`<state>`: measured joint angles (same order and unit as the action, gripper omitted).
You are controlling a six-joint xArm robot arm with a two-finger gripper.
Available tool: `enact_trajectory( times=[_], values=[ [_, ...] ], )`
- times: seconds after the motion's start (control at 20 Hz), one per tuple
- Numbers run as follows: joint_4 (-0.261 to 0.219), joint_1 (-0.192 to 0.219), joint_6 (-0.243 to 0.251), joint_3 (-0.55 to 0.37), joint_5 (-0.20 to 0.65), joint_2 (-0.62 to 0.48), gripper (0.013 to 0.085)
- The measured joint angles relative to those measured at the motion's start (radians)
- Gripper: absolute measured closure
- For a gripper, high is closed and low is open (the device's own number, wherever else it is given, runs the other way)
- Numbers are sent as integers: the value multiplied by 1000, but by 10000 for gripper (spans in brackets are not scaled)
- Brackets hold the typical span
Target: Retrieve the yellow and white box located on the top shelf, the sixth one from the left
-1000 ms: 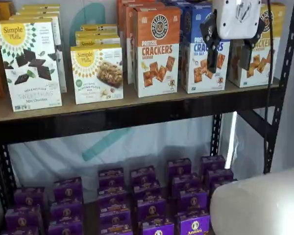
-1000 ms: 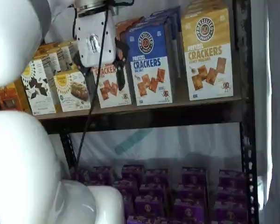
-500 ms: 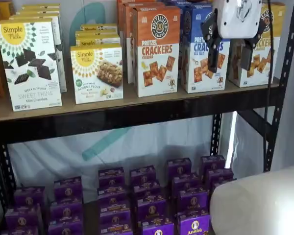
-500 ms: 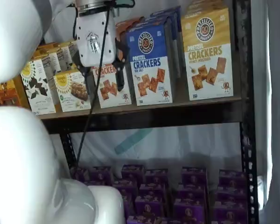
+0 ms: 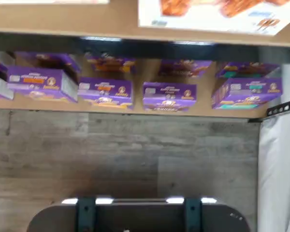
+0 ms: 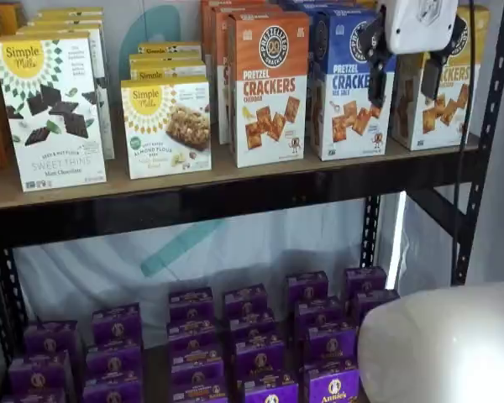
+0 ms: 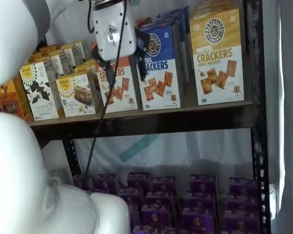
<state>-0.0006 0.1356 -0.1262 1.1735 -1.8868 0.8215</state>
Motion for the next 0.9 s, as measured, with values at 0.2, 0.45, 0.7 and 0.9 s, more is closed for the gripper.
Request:
enact_trajectory(
  times=[0.2, 0.45, 0.7, 0.9],
  values=[
    [10, 98, -92, 15, 55, -26, 130],
    [49, 197, -181, 41, 84, -66, 130],
    [66, 265, -245, 60, 109, -103, 130],
    [67, 297, -278, 60, 140, -122, 130]
  ],
)
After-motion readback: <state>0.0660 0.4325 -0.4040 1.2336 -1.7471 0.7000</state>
